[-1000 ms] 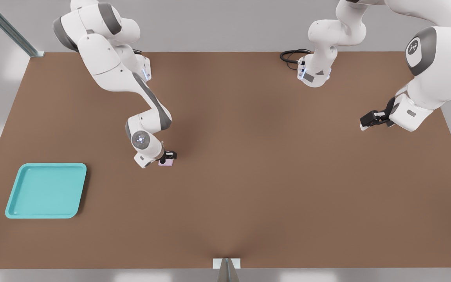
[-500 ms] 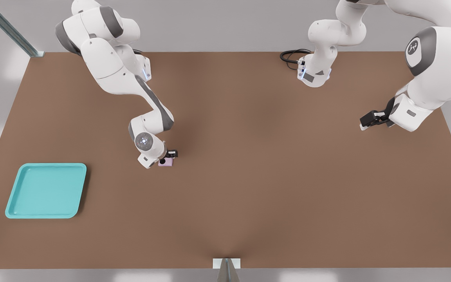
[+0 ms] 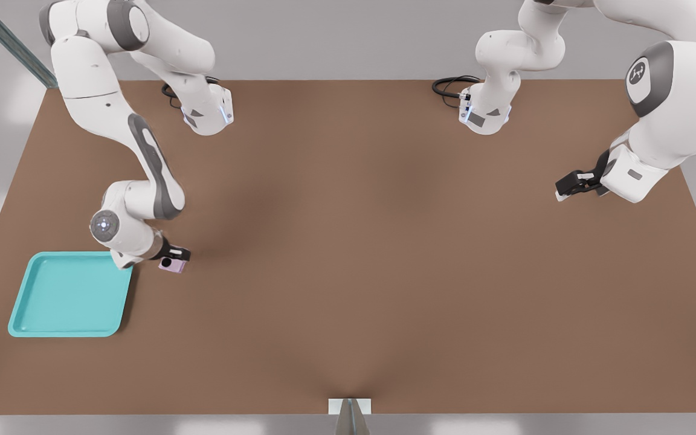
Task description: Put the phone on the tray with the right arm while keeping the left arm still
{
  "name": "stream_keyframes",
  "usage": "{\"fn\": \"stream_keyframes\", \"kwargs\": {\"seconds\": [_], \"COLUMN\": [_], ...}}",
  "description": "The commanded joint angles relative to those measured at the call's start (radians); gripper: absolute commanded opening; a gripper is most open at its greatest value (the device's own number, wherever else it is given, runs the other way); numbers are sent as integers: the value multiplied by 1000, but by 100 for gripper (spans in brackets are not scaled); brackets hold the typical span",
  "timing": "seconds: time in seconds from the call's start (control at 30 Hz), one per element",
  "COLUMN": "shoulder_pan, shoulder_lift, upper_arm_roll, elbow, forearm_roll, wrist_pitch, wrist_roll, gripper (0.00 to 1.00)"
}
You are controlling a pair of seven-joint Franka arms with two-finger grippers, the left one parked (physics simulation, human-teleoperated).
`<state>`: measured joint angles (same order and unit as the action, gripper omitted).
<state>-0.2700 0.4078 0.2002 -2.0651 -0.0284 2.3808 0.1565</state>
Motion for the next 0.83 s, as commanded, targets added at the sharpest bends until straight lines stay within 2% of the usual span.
{"fn": "stream_keyframes", "kwargs": {"seconds": [0.0,0.13,0.2,0.3,0.33,0.43,0.47,0.5,0.53,0.57,0.6,0.7,0.8], "shoulder_pan": [-95,-279,-317,-316,-307,-272,30,178,274,275,275,275,275], "shoulder_lift": [20,166,246,253,174,-153,-265,-175,31,-234,-271,-261,-264], "upper_arm_roll": [-2,-12,-15,-12,7,203,-22,-166,-237,-225,-219,-188,-202], "elbow": [36,235,367,382,381,367,379,638,1116,621,548,609,615], "forearm_roll": [-7,-7,-7,-5,-2,-64,-47,-10,-33,-33,-36,-42,-38], "wrist_pitch": [-40,-49,-120,-121,-199,-456,-621,-834,-1141,-826,-790,-835,-835], "wrist_roll": [-627,-1043,-1135,-1134,-1085,-596,-453,-431,-419,-376,-283,-144,-135], "gripper": [75,76,100,100,100,100,100,100,96,97,98,100,100]}}
